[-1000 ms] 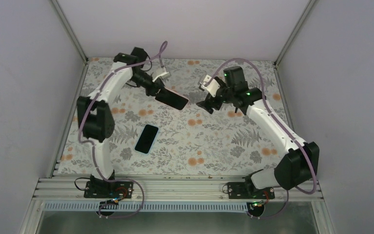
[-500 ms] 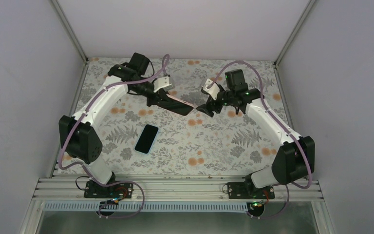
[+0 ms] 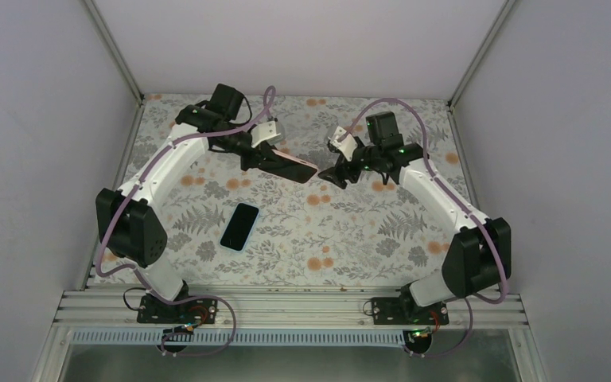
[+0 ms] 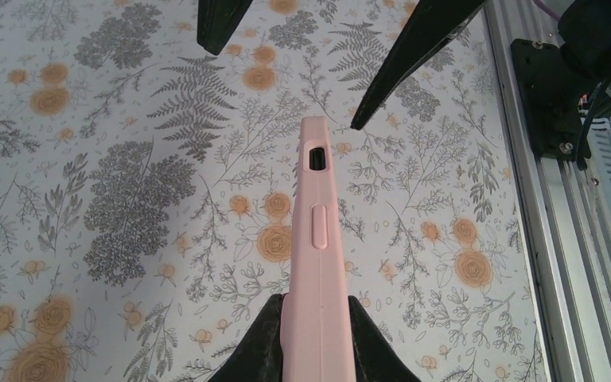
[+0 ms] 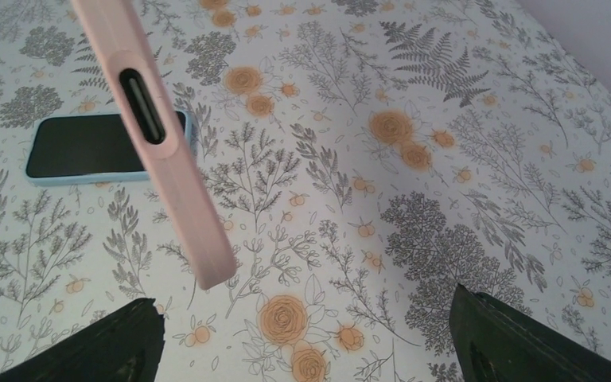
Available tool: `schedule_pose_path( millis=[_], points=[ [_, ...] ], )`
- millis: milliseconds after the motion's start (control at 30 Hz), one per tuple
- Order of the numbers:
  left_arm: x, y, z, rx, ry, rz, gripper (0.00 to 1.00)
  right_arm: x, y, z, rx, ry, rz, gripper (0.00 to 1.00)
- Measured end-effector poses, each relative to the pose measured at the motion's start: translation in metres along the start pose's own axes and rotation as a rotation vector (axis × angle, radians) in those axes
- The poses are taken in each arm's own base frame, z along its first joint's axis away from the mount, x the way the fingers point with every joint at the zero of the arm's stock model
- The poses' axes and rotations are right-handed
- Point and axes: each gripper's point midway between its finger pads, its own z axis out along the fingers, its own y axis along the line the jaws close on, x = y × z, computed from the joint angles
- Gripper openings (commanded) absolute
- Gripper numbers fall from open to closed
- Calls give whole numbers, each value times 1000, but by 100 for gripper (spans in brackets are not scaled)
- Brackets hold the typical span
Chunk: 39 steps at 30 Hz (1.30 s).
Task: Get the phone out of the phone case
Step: Remove the phone case from the phone.
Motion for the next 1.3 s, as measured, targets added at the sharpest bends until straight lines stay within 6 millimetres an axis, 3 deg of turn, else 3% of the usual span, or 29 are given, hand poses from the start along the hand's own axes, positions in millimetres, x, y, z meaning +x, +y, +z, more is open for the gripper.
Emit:
schedule_pose_path(
  millis=[1300],
  points=[
    [1, 10, 3, -46, 52, 47, 2, -8, -53, 28, 107, 51, 41, 87]
  ],
)
